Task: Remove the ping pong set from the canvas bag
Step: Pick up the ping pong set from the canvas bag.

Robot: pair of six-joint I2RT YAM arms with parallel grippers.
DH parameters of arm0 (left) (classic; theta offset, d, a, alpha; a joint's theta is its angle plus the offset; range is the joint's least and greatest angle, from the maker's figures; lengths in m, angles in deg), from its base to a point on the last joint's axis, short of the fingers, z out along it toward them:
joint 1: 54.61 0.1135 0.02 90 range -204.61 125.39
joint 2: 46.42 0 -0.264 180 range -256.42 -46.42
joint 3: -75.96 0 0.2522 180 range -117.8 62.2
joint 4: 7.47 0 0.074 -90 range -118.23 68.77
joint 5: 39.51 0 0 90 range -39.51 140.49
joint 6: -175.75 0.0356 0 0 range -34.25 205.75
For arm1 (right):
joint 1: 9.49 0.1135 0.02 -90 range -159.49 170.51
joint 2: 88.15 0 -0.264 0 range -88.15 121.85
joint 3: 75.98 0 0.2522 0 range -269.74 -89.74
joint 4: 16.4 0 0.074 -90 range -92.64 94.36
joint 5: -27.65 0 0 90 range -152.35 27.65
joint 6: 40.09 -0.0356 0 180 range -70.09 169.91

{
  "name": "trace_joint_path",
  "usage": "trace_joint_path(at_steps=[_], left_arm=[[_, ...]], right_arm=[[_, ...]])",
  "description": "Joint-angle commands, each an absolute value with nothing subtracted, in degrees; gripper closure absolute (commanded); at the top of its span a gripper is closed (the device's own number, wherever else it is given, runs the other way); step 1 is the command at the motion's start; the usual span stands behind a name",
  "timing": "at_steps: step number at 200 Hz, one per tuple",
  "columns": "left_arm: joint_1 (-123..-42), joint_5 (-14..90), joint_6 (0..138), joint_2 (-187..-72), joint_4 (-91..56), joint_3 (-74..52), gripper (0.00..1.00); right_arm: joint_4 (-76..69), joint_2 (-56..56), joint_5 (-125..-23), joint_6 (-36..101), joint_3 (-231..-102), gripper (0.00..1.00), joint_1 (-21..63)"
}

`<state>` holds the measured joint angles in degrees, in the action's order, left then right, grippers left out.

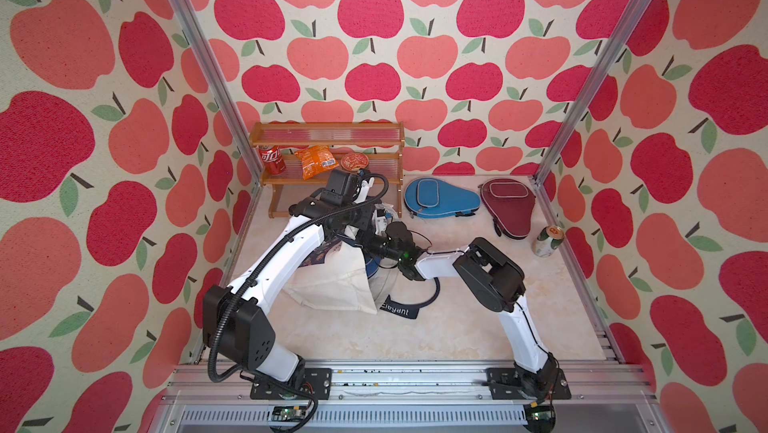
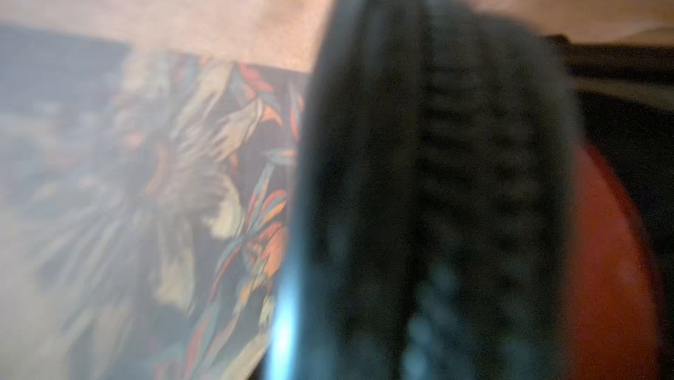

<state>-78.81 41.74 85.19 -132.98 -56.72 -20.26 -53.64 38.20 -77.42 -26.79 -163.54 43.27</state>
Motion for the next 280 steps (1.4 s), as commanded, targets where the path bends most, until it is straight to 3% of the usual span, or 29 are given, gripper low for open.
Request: trace_joint_path(at_steps=[1, 81, 153, 280], left_arm=[[-75.35, 38.85, 82.97, -128.32, -56.72, -21.67, 1.00], [-68.95, 29.81, 79.70, -126.48, -53.93, -18.48, 1.00], [-66.92, 28.87, 80.75, -126.42, -54.52, -19.04, 1.00], [-63.77, 27.43, 79.19, -120.79, -46.80, -8.81, 1.00]], right_arm=[[-54.34, 32.26, -72.06, -23.97, -161.75, 0.88, 42.61], [-42.38, 18.95, -66.78, -17.02, -157.31, 0.90, 43.25], [-29.54, 12.40, -64.09, -10.73, -159.45, 0.90, 43.42], [-11.17, -6.13, -59.44, -0.82, -158.41, 0.90, 38.99]])
